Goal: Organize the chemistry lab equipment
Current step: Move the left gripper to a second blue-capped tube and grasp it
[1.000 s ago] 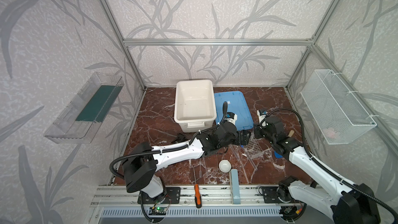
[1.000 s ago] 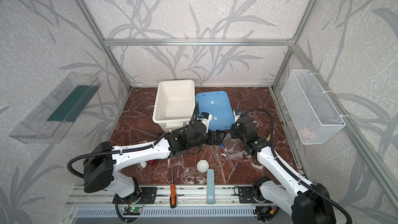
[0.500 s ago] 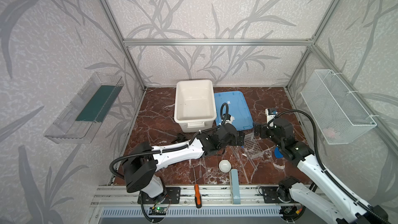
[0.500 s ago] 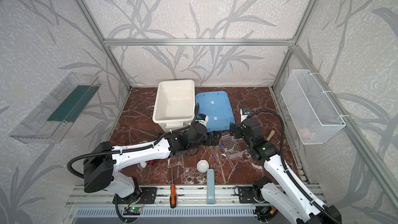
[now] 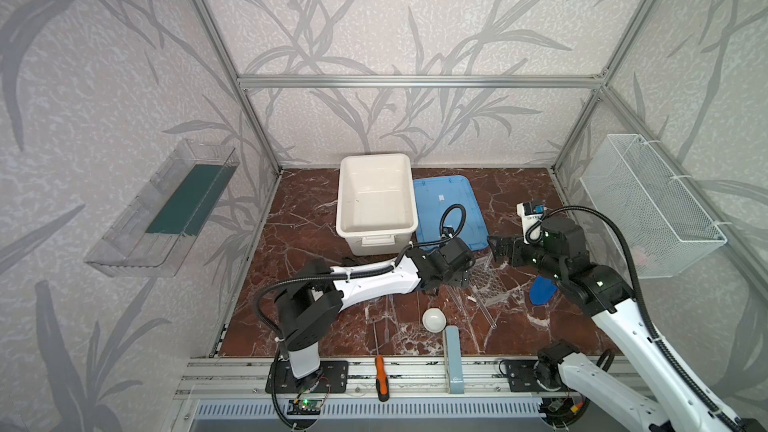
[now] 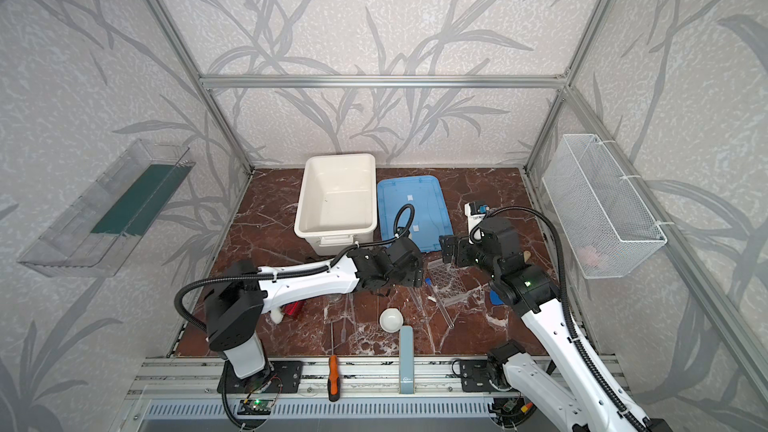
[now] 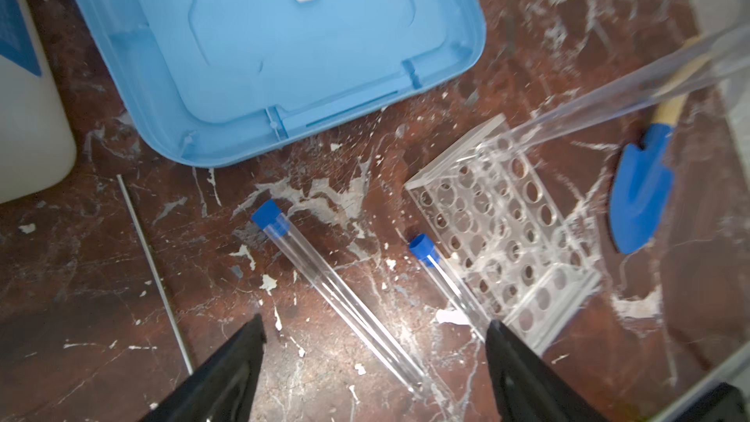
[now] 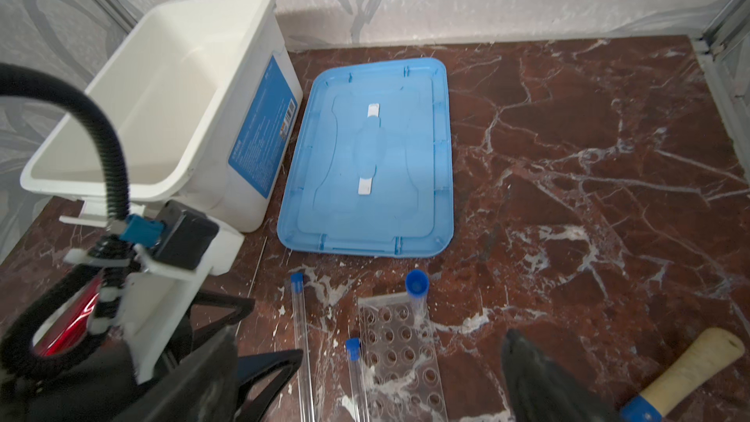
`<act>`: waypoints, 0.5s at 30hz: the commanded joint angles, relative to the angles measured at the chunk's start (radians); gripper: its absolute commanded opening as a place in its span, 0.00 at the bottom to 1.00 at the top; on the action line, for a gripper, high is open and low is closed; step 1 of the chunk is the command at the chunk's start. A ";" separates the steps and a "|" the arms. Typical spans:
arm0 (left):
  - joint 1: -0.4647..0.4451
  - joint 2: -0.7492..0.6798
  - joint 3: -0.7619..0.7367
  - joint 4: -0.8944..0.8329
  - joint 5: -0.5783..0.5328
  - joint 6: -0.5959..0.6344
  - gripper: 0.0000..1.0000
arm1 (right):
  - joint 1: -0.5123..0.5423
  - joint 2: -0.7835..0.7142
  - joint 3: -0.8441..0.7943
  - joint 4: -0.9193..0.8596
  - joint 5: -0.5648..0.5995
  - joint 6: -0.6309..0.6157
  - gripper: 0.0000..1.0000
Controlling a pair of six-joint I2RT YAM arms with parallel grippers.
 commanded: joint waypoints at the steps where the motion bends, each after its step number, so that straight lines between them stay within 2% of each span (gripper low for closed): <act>1: -0.005 0.053 0.066 -0.100 -0.003 -0.012 0.82 | -0.006 -0.028 0.015 -0.123 -0.098 0.019 0.99; 5: -0.004 0.132 0.132 -0.163 -0.010 -0.019 0.79 | -0.010 -0.009 0.021 -0.192 -0.151 0.010 0.99; 11: -0.004 0.193 0.175 -0.227 -0.026 -0.031 0.71 | -0.014 -0.047 -0.006 -0.186 -0.097 -0.002 0.99; 15: -0.004 0.203 0.168 -0.254 -0.045 -0.058 0.65 | -0.014 -0.059 -0.011 -0.177 -0.104 -0.005 0.99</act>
